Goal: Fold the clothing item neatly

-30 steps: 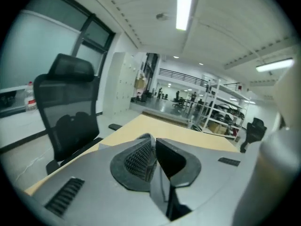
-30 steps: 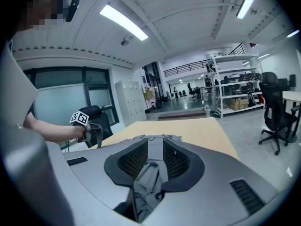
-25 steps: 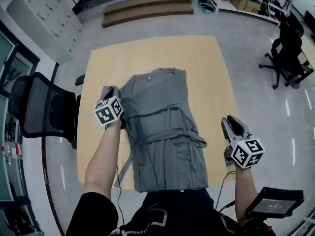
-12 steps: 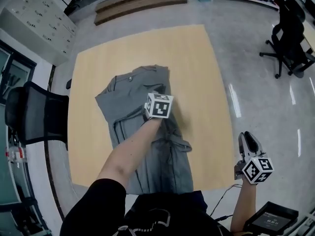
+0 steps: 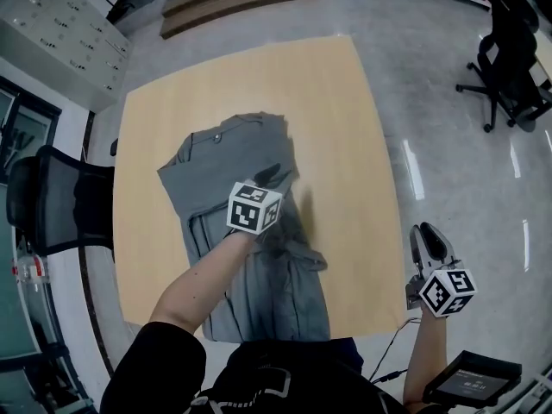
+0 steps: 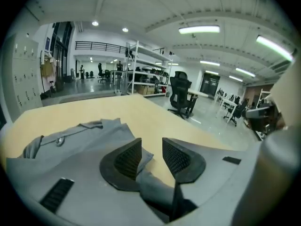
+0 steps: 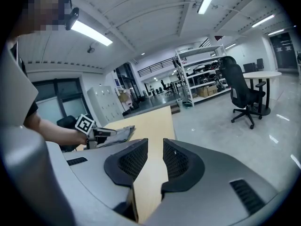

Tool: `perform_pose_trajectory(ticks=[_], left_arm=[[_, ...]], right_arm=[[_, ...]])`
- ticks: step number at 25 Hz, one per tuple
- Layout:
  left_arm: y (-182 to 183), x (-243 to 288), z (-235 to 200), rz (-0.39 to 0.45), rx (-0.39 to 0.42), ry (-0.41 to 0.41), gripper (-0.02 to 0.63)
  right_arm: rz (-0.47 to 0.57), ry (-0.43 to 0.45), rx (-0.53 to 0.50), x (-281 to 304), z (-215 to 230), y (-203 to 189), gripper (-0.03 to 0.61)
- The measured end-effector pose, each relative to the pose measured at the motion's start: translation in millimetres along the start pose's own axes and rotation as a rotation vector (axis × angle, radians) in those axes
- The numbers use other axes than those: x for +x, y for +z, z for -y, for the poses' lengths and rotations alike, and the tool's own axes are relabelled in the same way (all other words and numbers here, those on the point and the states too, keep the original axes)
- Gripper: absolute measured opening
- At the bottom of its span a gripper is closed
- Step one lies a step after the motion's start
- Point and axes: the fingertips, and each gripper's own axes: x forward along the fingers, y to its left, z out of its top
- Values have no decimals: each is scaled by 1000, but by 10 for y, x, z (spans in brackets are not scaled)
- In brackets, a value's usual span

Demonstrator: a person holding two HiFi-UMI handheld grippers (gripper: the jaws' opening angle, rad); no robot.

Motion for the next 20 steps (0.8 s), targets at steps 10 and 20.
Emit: perform_pose_trajectory(ticks=[10, 20], left_arm=[[74, -1186, -818, 197, -133, 161, 115], [-365, -3051, -758, 372, -106, 263, 114]], right_arm=[[-14, 124, -47, 231, -349, 97, 81], [-13, 406, -171, 433, -1395, 138, 81]])
